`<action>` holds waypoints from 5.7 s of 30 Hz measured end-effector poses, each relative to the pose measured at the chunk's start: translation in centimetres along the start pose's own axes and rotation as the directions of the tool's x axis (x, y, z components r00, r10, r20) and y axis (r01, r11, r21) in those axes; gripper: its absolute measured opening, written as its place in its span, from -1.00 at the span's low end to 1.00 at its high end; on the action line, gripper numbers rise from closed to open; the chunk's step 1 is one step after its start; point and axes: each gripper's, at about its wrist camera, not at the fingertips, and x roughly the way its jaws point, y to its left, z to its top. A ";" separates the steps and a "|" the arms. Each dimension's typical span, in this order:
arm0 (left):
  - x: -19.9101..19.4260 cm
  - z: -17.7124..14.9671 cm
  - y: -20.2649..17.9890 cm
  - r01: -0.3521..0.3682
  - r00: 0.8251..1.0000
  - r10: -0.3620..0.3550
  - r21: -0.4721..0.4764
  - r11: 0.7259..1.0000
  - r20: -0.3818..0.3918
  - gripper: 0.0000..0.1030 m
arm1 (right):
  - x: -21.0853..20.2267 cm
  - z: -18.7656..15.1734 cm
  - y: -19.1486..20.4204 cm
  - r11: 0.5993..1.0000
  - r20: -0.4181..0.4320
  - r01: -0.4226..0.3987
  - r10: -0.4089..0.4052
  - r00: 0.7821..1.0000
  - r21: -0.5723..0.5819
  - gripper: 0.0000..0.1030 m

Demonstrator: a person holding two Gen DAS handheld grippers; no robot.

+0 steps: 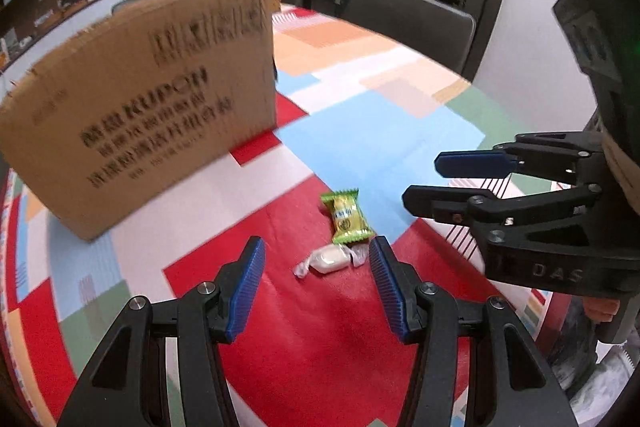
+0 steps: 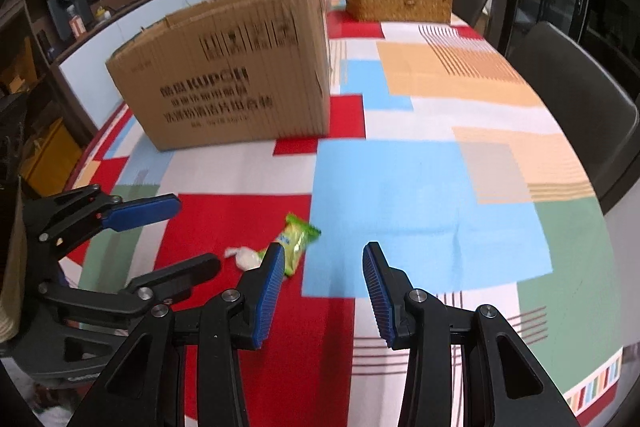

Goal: Organize snacks

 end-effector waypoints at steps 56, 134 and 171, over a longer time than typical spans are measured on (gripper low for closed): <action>-0.5 -1.1 6.0 -0.028 0.998 0.040 -0.216 0.976 0.050 -0.49 | 6.1 1.2 3.0 1.000 -0.111 -0.030 0.030 0.993 0.004 -0.20; -13.1 11.1 14.1 -0.148 0.880 0.265 -0.301 0.942 0.395 -0.49 | -3.2 18.4 8.0 0.993 0.343 -0.046 0.080 0.936 -0.107 -0.56; -17.6 4.0 7.6 -0.348 0.814 0.470 -0.361 0.865 0.341 0.51 | -9.8 10.2 7.5 0.996 0.426 0.043 -0.007 0.905 -0.075 0.36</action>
